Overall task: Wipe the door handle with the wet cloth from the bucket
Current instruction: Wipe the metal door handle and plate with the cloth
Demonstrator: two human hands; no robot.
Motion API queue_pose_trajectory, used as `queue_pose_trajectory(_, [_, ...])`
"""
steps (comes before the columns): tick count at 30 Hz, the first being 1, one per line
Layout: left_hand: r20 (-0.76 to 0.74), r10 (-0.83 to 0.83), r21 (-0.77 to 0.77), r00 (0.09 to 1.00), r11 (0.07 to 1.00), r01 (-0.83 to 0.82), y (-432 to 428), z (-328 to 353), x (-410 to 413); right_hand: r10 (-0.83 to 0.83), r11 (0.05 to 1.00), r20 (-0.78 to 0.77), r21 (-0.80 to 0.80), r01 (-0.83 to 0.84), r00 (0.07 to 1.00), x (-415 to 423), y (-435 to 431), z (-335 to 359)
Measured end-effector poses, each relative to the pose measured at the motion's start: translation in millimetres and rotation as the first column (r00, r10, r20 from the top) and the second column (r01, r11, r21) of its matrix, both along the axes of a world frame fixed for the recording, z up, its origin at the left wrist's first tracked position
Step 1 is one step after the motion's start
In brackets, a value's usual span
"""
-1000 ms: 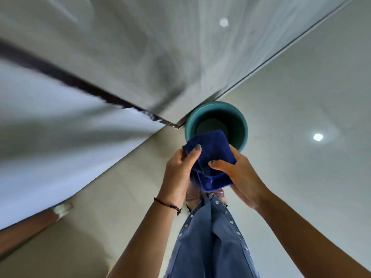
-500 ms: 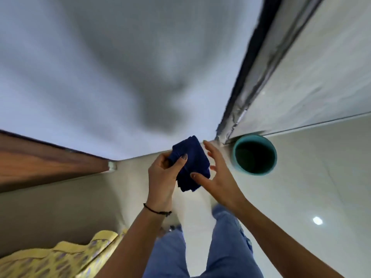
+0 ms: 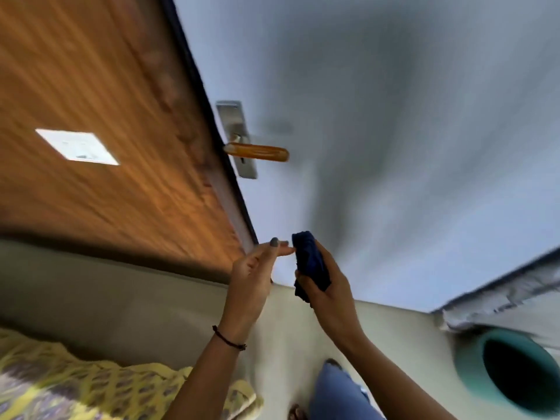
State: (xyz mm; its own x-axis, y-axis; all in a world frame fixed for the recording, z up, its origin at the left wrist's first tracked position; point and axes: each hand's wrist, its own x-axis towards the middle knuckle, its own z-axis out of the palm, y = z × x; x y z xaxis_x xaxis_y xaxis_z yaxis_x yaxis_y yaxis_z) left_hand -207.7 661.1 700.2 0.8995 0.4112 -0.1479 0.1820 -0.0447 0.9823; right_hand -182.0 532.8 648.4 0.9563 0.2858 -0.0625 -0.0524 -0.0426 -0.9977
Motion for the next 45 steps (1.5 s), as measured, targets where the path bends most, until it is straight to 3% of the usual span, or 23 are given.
queue_pose_trajectory(5, [0.231,0.184,0.257,0.955,0.936,-0.242,92.6,8.6,40.8,-0.075,0.994,0.203,-0.057,0.088,0.976,49.5,50.3,30.8])
queue_pose_trajectory(10, [0.42,0.186,0.484,0.888,0.782,-0.393,154.1,24.7,94.3,-0.044,0.951,0.545,-0.234,0.202,0.837,108.4,97.2,61.2])
queue_pose_trajectory(13, [0.502,0.108,0.617,0.858,0.651,-0.443,178.0,32.8,127.3,0.006,0.898,0.665,-0.333,0.289,0.747,138.9,131.0,72.0])
queue_pose_trajectory(18, [0.512,0.029,0.79,0.859,0.379,-0.483,205.8,24.6,163.0,0.243,0.684,0.765,-0.571,0.454,0.596,161.8,175.0,61.7])
queue_pose_trajectory(21, [0.525,-0.049,0.825,0.85,0.276,-0.494,222.7,12.4,177.1,0.278,0.591,0.791,-0.588,0.552,0.545,162.5,191.9,56.5])
queue_pose_trajectory(28, [0.583,-0.257,0.812,0.771,0.204,-0.546,251.9,-2.7,191.0,0.288,0.397,0.712,-0.697,0.596,0.641,159.3,209.4,59.5])
queue_pose_trajectory(33, [0.571,-0.364,0.818,0.736,0.184,-0.544,265.2,-4.7,193.8,0.131,0.387,0.671,-0.713,0.585,0.73,155.0,196.3,54.2])
queue_pose_trajectory(37, [0.565,-0.38,0.819,0.732,0.147,-0.555,269.6,-8.4,197.9,0.078,0.46,0.601,-0.73,0.506,0.795,142.9,220.7,55.6])
queue_pose_trajectory(40, [0.574,-0.389,0.811,0.72,0.156,-0.563,269.3,-8.7,198.7,0.051,0.439,0.595,-0.735,0.517,0.802,143.2,227.5,56.0])
queue_pose_trajectory(45, [0.582,-0.371,0.81,0.724,0.181,-0.558,266.6,-7.9,197.8,0.141,0.292,0.672,-0.73,0.618,0.727,156.2,198.8,53.8])
